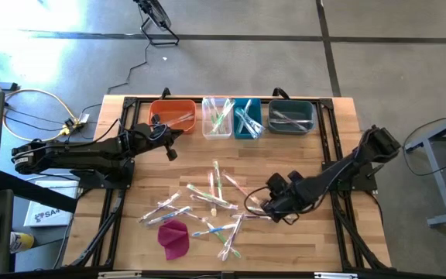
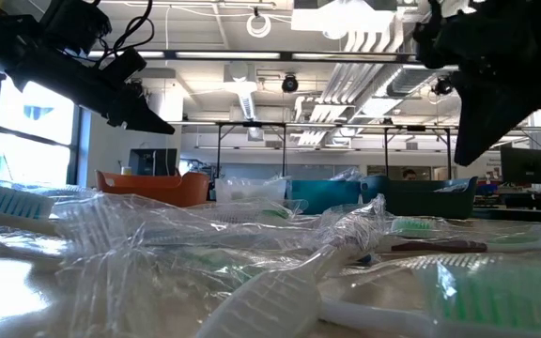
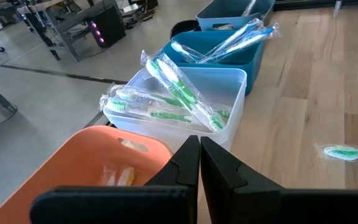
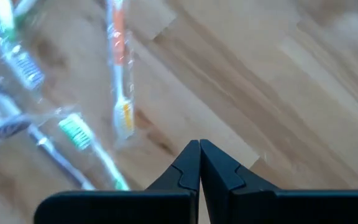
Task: Pick & Place Toothbrushes
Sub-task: Put the green toothbrush into the transparent bin
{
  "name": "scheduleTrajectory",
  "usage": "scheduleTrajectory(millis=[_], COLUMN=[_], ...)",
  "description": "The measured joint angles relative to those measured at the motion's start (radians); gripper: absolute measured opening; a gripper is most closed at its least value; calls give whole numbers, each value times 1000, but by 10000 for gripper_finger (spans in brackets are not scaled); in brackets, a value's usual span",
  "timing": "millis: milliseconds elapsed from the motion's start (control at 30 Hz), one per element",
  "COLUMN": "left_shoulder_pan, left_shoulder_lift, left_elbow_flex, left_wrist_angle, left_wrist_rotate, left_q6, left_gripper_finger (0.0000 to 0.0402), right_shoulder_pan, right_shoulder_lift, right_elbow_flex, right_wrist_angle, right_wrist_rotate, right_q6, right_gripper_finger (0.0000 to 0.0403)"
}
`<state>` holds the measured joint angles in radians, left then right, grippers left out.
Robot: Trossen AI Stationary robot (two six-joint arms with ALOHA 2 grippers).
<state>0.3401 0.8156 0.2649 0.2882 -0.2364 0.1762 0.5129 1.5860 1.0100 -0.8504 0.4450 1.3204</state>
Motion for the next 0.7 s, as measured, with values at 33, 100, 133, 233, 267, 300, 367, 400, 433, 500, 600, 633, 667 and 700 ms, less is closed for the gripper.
scheduleTrajectory(millis=[33, 100, 133, 233, 267, 300, 367, 400, 433, 500, 600, 633, 667, 700], left_shoulder_pan=[0, 0, 0, 0, 0, 0, 0, 0, 0, 0, 0, 0, 0, 0], left_shoulder_lift=[0, 0, 0, 0, 0, 0, 0, 0, 0, 0, 0, 0, 0, 0], left_elbow_flex=[0, 0, 0, 0, 0, 0, 0, 0, 0, 0, 0, 0, 0, 0], left_wrist_angle=[0, 0, 0, 1, 1, 1, 1, 1, 1, 1, 1, 0, 1, 1], left_wrist_rotate=[0, 0, 0, 0, 0, 0, 0, 0, 0, 0, 0, 0, 0, 0], left_q6=[0, 0, 1, 1, 1, 1, 1, 1, 1, 1, 1, 1, 1, 1], left_gripper_finger=[9, 9, 9, 9, 9, 9, 9, 9, 9, 9, 9, 9, 9, 9], right_shoulder_pan=[10, 22, 27, 38, 38, 38, 28, 21, 14, -5, -40, -55, -69, -84], right_shoulder_lift=[0, 0, 0, 0, 0, 0, 0, 0, 0, 0, 0, 0, 0, 0], right_elbow_flex=[-17, -49, -64, -100, -110, -118, -125, -125, -125, -125, -125, -125, -125, -125], right_wrist_angle=[17, 46, 56, 101, 113, 121, 137, 140, 141, 145, 167, 175, 187, 201], right_wrist_rotate=[25, 40, 40, 42, 46, 48, 50, 50, 48, 48, 43, 30, 13, -5], right_q6=[27, 84, 109, 164, 173, 174, 172, 171, 166, 128, 43, 17, -12, -37], right_gripper_finger=[2, 2, 2, 2, 2, 2, 2, 2, 2, 2, 2, 2, 2, 2])
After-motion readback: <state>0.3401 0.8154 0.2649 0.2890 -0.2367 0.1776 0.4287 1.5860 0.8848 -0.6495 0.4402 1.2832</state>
